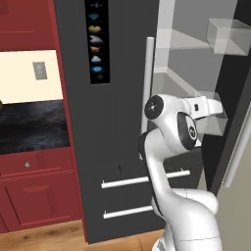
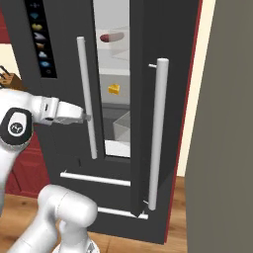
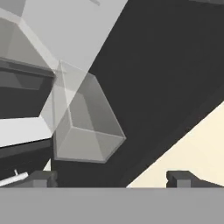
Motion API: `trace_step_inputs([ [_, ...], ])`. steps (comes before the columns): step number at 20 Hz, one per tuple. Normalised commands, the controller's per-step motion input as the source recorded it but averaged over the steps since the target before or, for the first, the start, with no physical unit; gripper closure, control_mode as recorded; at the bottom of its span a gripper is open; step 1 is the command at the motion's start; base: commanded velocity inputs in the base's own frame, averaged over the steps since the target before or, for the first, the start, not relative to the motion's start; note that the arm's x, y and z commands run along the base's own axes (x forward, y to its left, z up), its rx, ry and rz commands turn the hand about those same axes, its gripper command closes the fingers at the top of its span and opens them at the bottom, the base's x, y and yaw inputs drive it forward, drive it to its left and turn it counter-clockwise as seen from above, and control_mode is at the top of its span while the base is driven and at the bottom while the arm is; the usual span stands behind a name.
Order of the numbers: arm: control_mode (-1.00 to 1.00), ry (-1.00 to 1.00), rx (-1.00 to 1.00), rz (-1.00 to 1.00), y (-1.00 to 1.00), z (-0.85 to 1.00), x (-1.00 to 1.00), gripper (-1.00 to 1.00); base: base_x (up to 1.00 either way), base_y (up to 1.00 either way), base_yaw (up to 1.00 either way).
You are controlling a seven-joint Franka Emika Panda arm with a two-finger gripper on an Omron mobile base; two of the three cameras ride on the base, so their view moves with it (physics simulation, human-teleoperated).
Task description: Retrieve the sausage and cheese from the fridge and place them on the cutting board on the counter.
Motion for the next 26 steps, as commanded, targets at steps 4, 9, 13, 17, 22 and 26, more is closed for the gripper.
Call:
trace_step_inputs([
  [4, -1.00, 0.05, -0.04, -0.04, 0.00, -0.37, 0.92, -1.00, 0.00, 0.00, 0.00],
  [9, -1.00, 0.01, -0.10, -0.02, -0.11, -0.45, 0.55, -1.00, 0.00, 0.00, 0.00],
  [13, -1.00, 0.01, -0.01, -0.03, -0.76, -0.03, 0.08, -1.00, 0.00, 0.00, 0.00],
  [17, -1.00, 0.02, 0.00, -0.05, -0.83, -0.04, 0.12, -1.00, 0.00, 0.00, 0.00],
  [22, -1.00, 0.02, 0.00, -0.07, -0.77, -0.28, 0.01, -1.00, 0.00, 0.00, 0.00],
  [26, -1.00, 0.01, 0.00, -0.10, -0.92, -0.16, -0.13, -1.00, 0.00, 0.00, 0.00],
])
